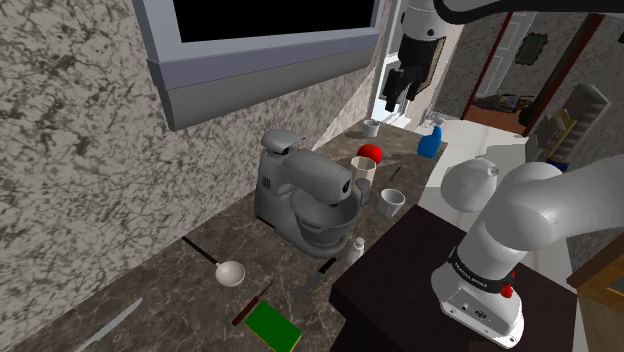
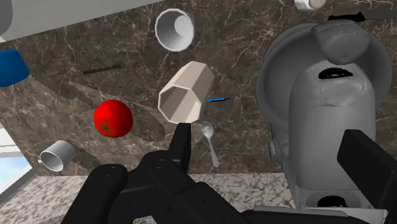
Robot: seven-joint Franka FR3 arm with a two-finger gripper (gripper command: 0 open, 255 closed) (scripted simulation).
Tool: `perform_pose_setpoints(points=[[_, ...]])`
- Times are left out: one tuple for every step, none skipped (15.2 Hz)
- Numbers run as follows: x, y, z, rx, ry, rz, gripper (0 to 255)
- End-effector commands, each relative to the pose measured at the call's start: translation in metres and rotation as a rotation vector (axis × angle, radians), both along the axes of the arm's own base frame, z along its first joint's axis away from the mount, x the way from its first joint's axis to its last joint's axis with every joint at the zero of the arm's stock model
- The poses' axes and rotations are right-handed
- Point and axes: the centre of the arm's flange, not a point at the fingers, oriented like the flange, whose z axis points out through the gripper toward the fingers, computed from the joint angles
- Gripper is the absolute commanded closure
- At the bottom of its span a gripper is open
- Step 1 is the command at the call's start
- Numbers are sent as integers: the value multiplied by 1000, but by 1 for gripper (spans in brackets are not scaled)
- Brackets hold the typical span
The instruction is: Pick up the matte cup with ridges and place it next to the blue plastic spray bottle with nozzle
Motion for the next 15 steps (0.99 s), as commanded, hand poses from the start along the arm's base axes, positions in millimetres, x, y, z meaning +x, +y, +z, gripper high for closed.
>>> perform_pose_setpoints(points=[[0,0,0,0,0,0,0],[0,-4,-13,-1,-3,-8,0],[0,-8,-25,-1,-5,-16,0],[0,-12,-38,-2,-8,-24,0],[0,-16,-50,-3,-11,-32,0],[0,-20,-63,-3,-14,-40,0],[0,-24,-75,-4,-16,-48,0],[0,-29,-88,-5,-19,-55,0],[0,-33,-100,-5,-22,-63,0],[0,-37,-113,-6,-24,-71,0],[1,-41,-125,-7,-27,-79,0],[1,-45,-138,-7,-30,-87,0],[1,-49,-150,-8,-33,-95,0],[1,-53,-163,-9,-35,-103,0],[1,-58,-175,-9,-38,-111,0]])
